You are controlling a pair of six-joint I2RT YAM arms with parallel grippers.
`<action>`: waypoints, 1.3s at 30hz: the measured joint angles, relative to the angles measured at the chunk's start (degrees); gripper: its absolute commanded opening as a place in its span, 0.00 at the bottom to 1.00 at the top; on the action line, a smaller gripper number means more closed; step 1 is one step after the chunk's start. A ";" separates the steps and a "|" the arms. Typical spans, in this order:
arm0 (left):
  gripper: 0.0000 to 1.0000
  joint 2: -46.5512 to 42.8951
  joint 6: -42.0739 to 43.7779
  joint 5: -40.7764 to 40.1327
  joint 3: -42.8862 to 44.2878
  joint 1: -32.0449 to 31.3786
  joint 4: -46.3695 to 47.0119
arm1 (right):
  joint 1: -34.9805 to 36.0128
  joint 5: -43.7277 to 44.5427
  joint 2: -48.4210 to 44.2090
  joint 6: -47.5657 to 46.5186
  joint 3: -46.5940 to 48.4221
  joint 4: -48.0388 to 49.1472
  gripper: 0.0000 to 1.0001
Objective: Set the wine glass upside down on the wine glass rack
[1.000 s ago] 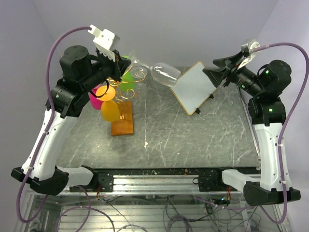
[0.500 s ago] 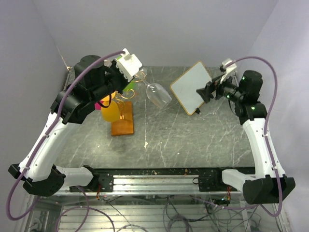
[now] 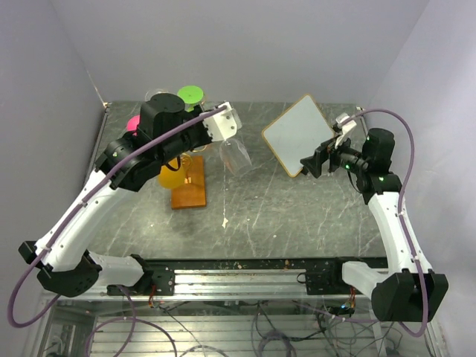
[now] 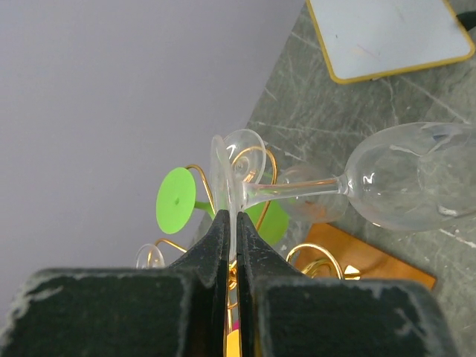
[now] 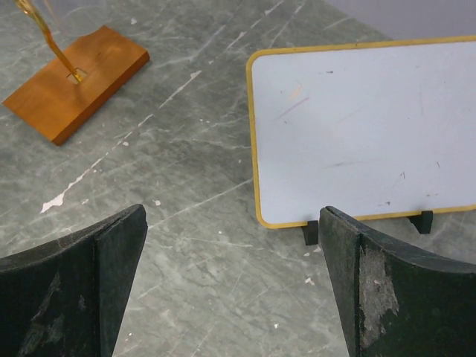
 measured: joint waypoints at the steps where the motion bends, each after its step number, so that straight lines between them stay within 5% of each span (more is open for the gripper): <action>1: 0.07 0.09 0.70 -0.63 -0.35 -0.22 0.00 | -0.20 -0.63 -0.35 -0.02 -0.20 0.33 1.00; 39: 0.07 0.55 9.62 -10.91 -6.62 -1.01 -1.44 | -1.16 -5.40 -0.20 -0.63 -1.60 0.96 1.00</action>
